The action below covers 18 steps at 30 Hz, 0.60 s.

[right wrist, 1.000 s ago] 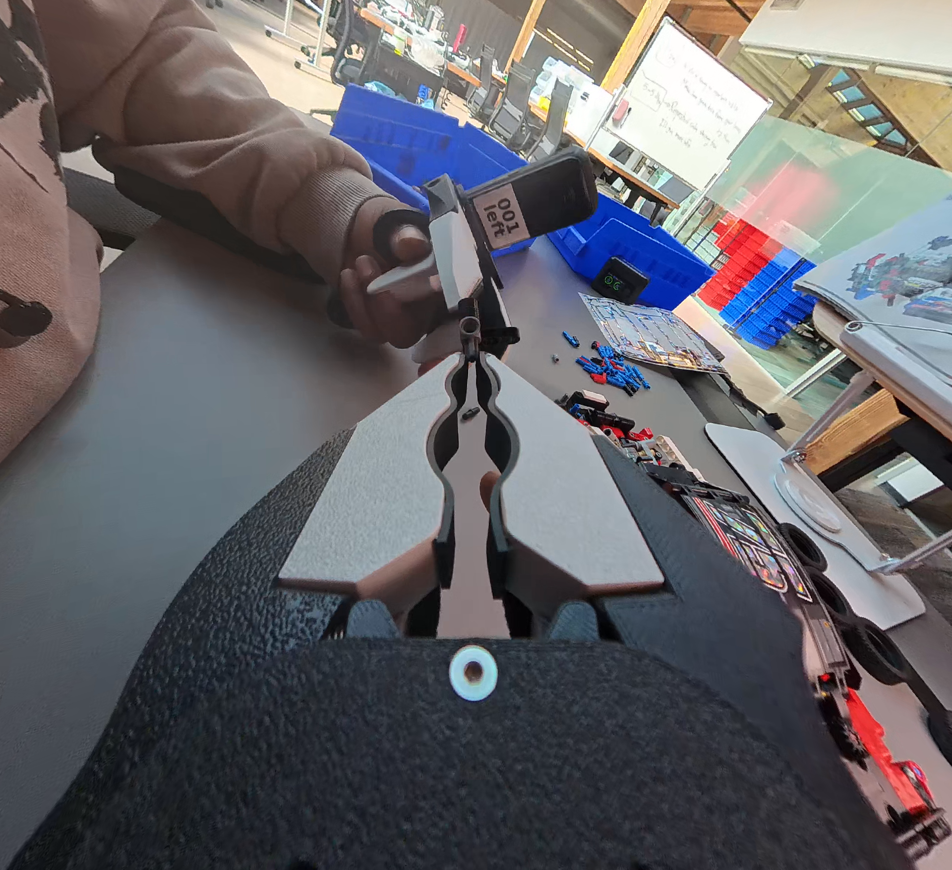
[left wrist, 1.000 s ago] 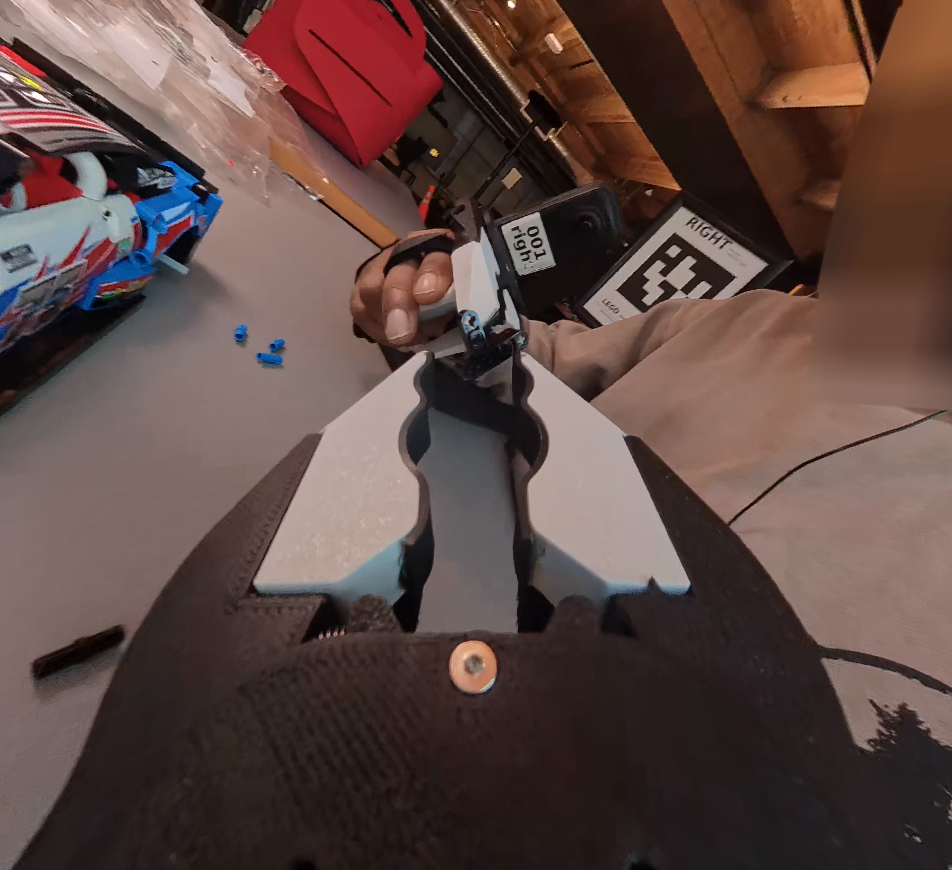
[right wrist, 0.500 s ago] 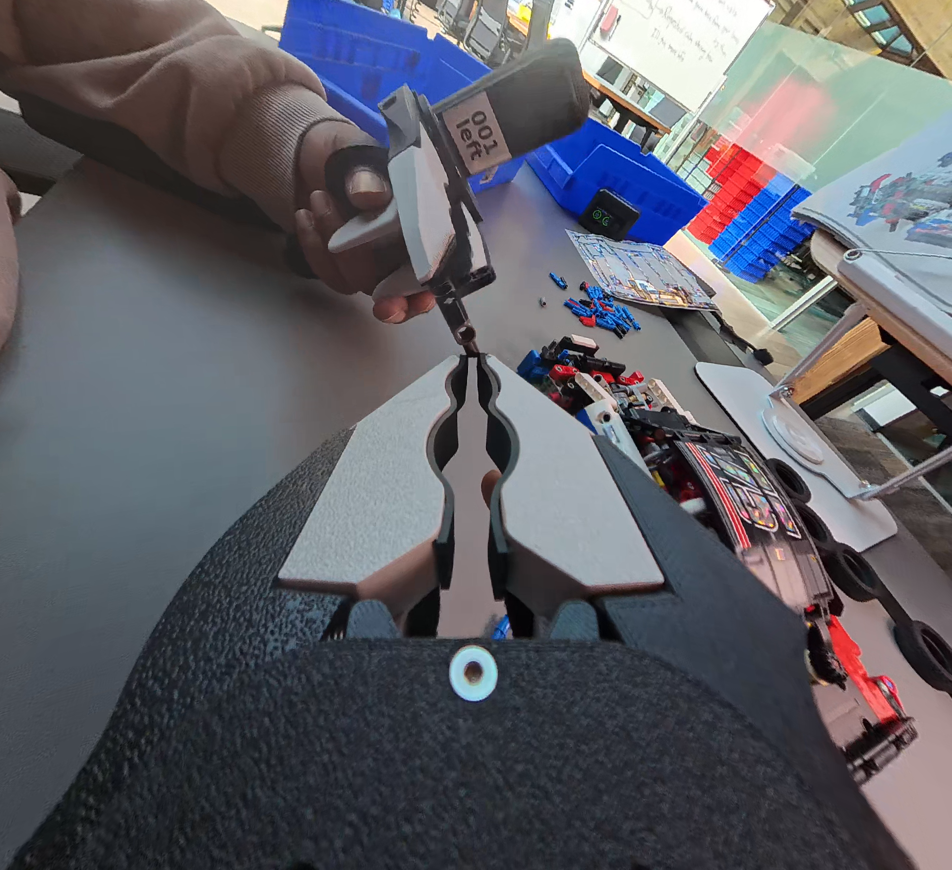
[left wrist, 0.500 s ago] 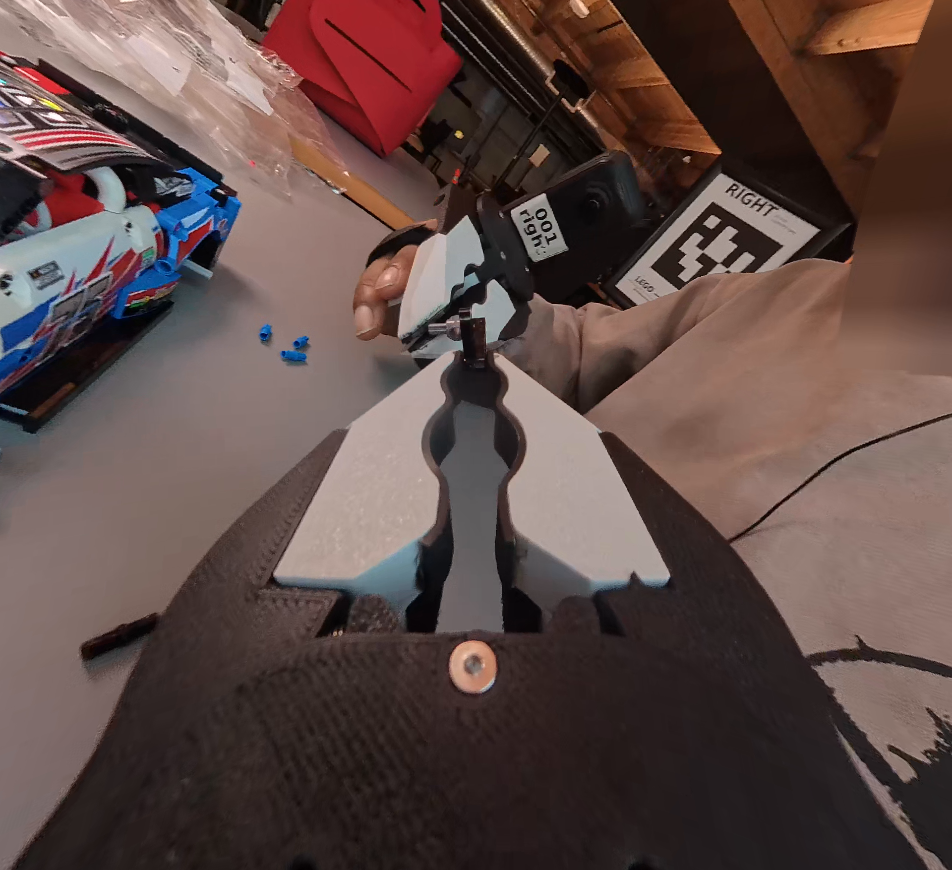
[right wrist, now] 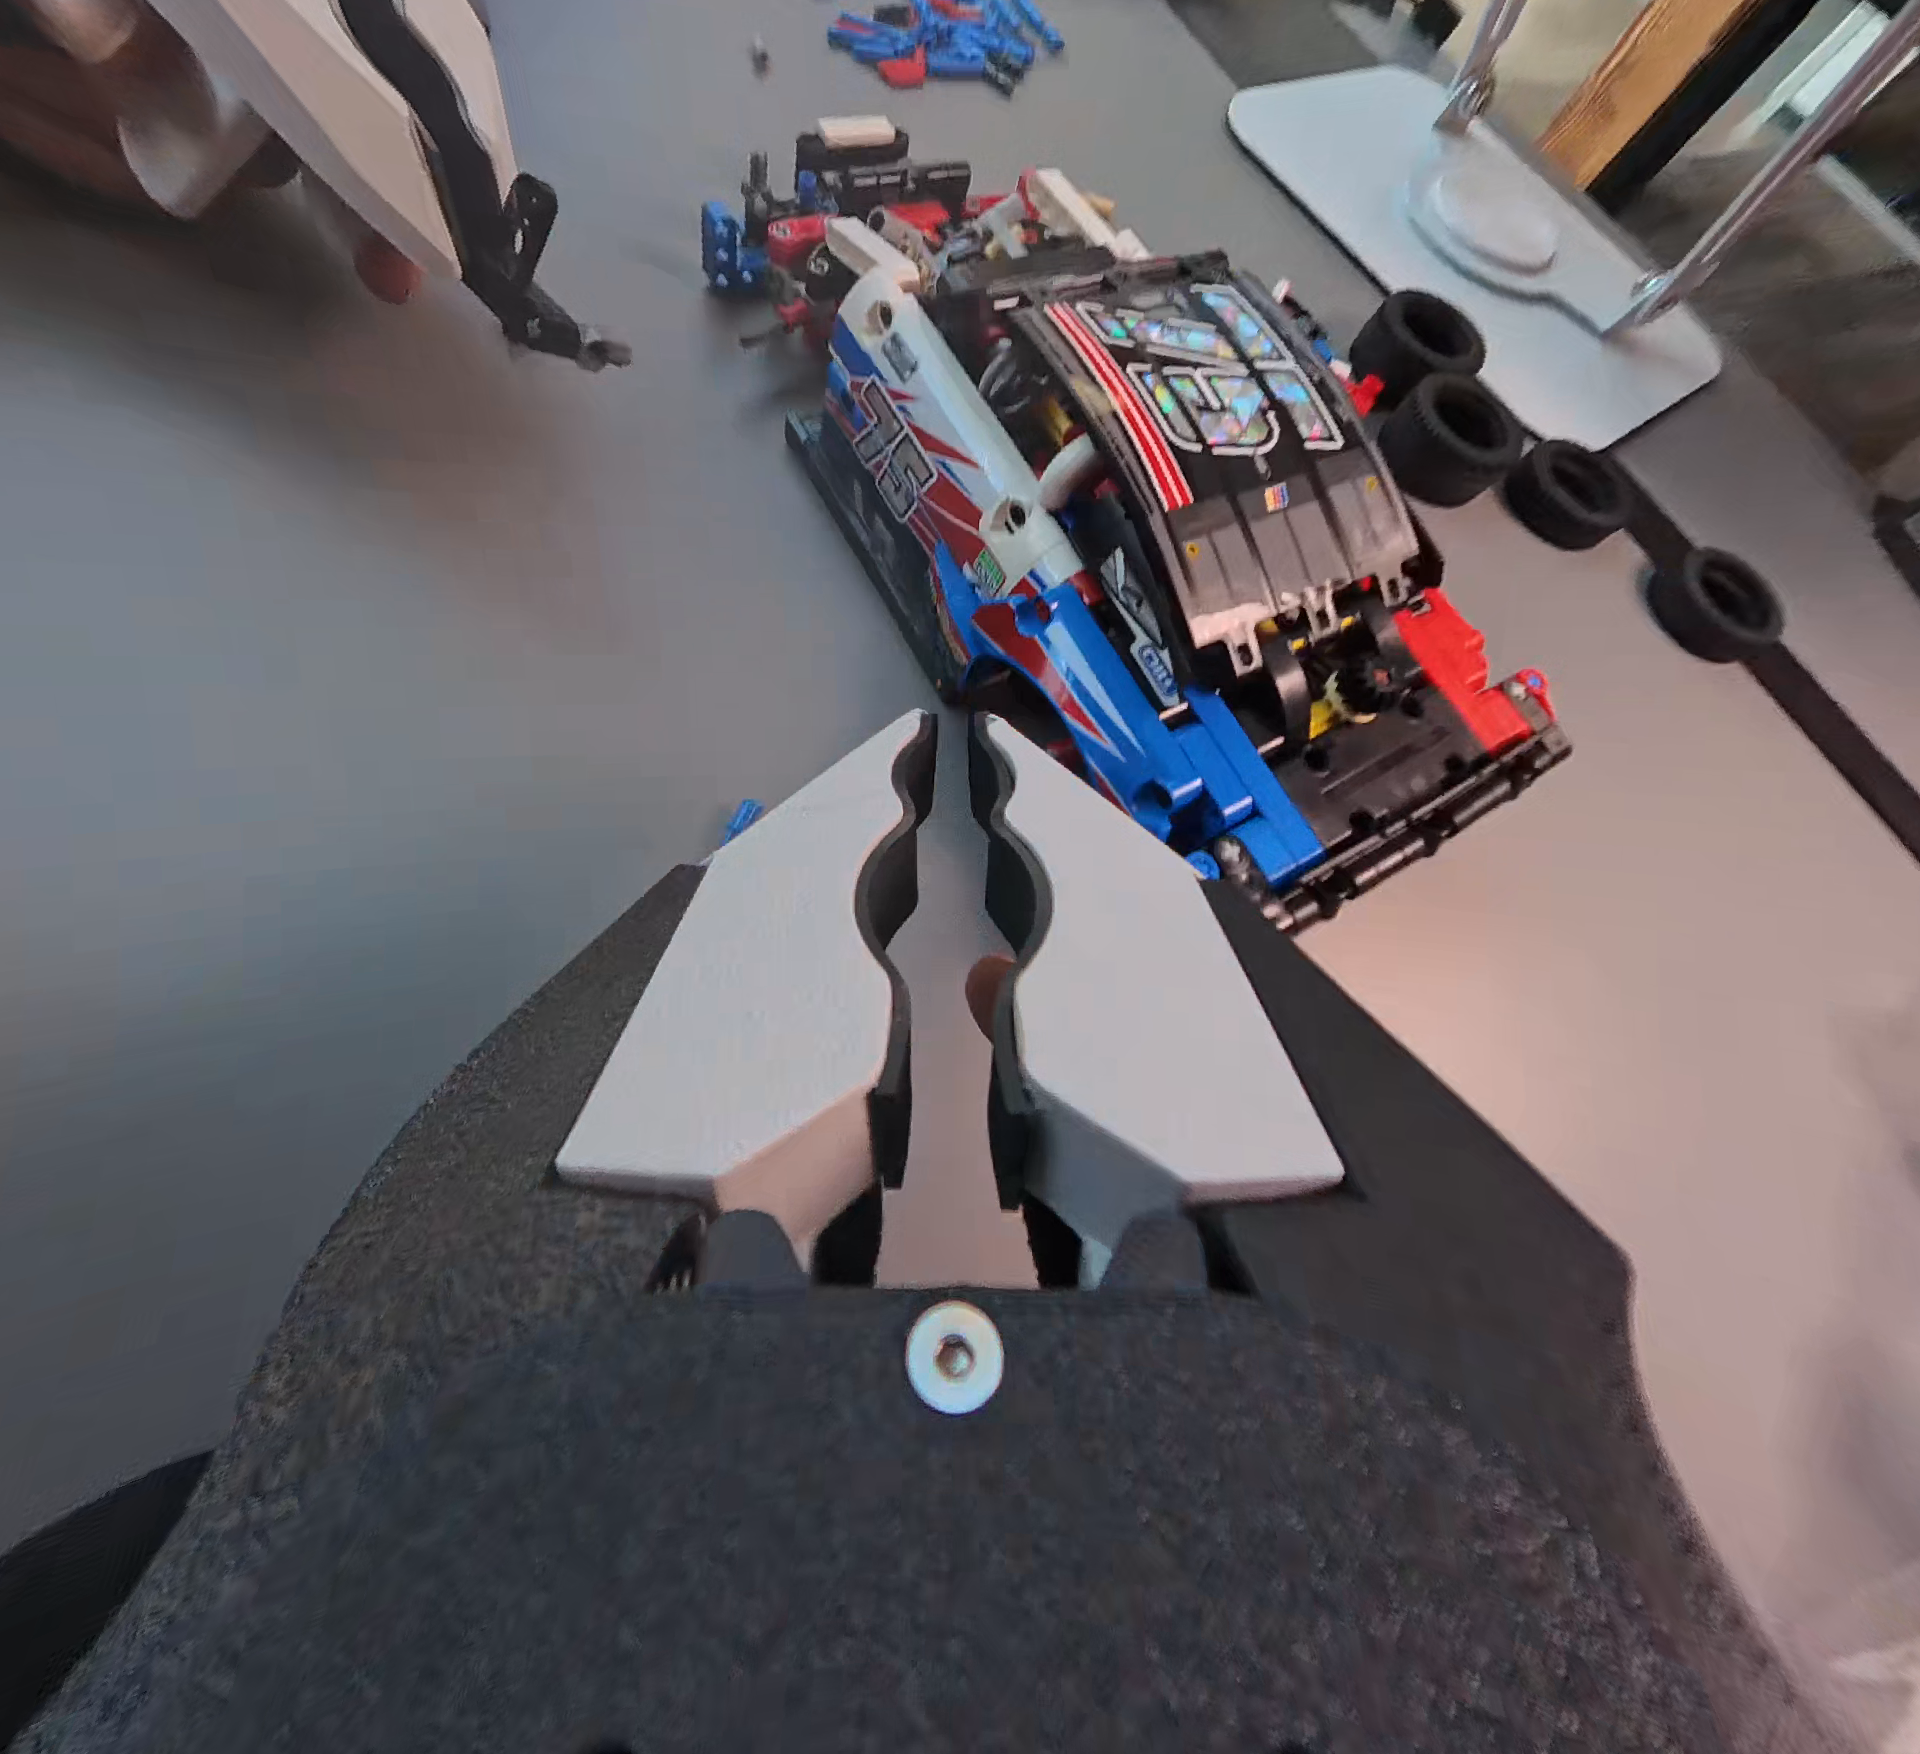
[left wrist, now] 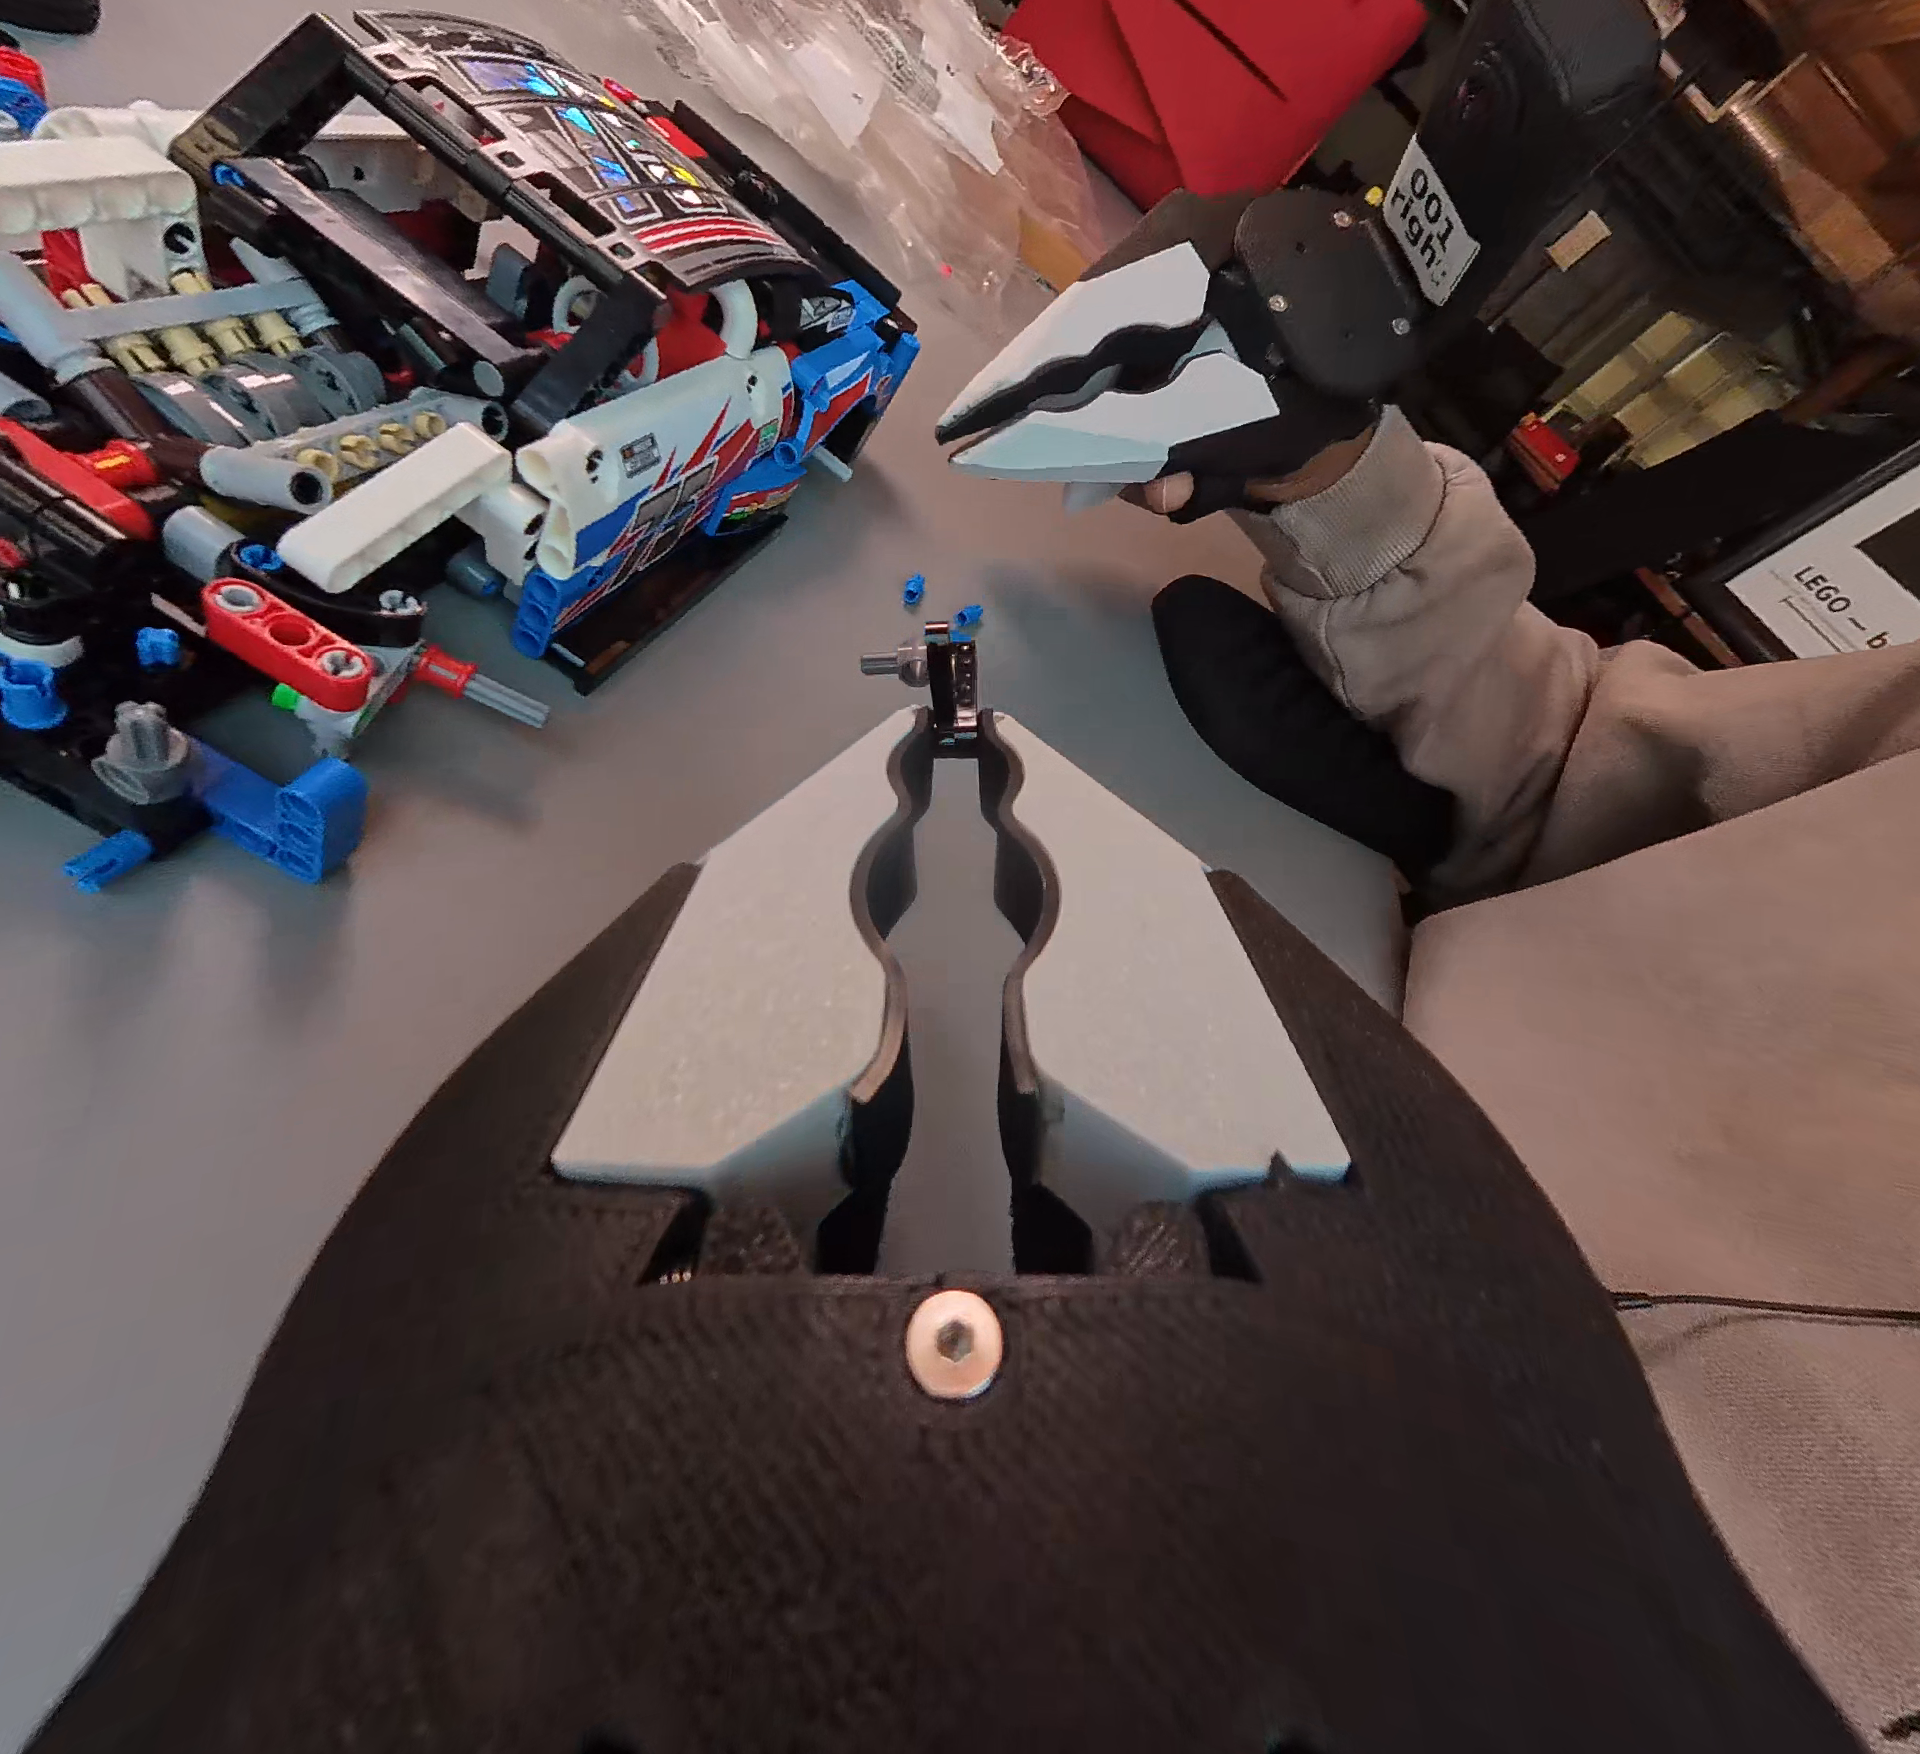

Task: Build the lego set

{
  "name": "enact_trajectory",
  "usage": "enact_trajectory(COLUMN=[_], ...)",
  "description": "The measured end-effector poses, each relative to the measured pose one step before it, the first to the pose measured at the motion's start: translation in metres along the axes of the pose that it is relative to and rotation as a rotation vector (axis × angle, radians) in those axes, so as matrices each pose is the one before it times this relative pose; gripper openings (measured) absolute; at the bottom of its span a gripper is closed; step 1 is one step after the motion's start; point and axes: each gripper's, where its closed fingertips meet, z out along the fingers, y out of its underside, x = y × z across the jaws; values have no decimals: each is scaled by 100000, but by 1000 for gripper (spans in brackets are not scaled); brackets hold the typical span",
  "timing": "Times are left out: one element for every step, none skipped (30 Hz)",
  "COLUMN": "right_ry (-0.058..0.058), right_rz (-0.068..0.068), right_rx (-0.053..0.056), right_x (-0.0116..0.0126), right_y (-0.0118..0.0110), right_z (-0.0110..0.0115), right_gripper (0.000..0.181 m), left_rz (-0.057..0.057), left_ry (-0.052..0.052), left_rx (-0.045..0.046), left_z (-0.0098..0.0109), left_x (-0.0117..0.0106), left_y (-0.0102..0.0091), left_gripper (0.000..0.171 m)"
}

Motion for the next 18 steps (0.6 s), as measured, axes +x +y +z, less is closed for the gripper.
enact_trajectory(right_ry=[-3219,-4487,-4773,-2891,-1134,-1178,-1245,-1274,-1260,-783,-73,2036,1964,517,642,1040,804,153], right_rz=[1931,535,-564,-1360,-1288,-644,-219,112,236,-179,-692,-903,-456,542,813,611,436,-12], right_rx=[-3636,-3594,-3456,-3247,-3361,-3124,-1465,-272,-684,-1248,-1930,-1778,-921,-931,-569,-325,-275,-8], right_x=[-233,-571,-755,-566,-307,-252,-242,-229,-236,-181,-92,233,271,106,167,233,181,32], right_y=[761,726,661,578,555,464,209,30,67,170,258,212,41,36,36,32,43,-25], right_z=[-141,-91,-25,49,85,115,109,88,117,130,158,103,21,-5,6,12,9,-4], right_gripper=[4,5,8,9,10,11,12,12,12,12,10,3,2,2,2,2,2,2], left_rz=[-677,-585,-306,-197,-159,151,277,-439,-1204,-1566,-1413,-1348,-1229,-621,-596,-924,-514,-225], left_ry=[-816,-501,-850,-1053,-1533,-1850,-1687,-1023,-516,-469,-299,-510,-1277,-972,-539,-983,-684,-598], left_rx=[-582,-1039,-708,-926,-894,175,1531,3029,4024,4474,5215,5675,5004,5016,5349,3924,2283,1454], left_z=[81,86,61,40,15,-85,-227,-407,-543,-653,-732,-791,-777,-740,-695,-585,-424,-310], left_x=[-155,-89,-134,-158,-222,-267,-261,-237,-272,-346,-385,-421,-551,-475,-381,-406,-323,-254], left_y=[123,180,139,152,122,-52,-322,-635,-864,-1000,-1153,-1272,-1225,-1215,-1225,-984,-658,-442], left_gripper=[6,6,6,6,6,6,6,6,7,7,7,6,6,6,6,6,6,6])
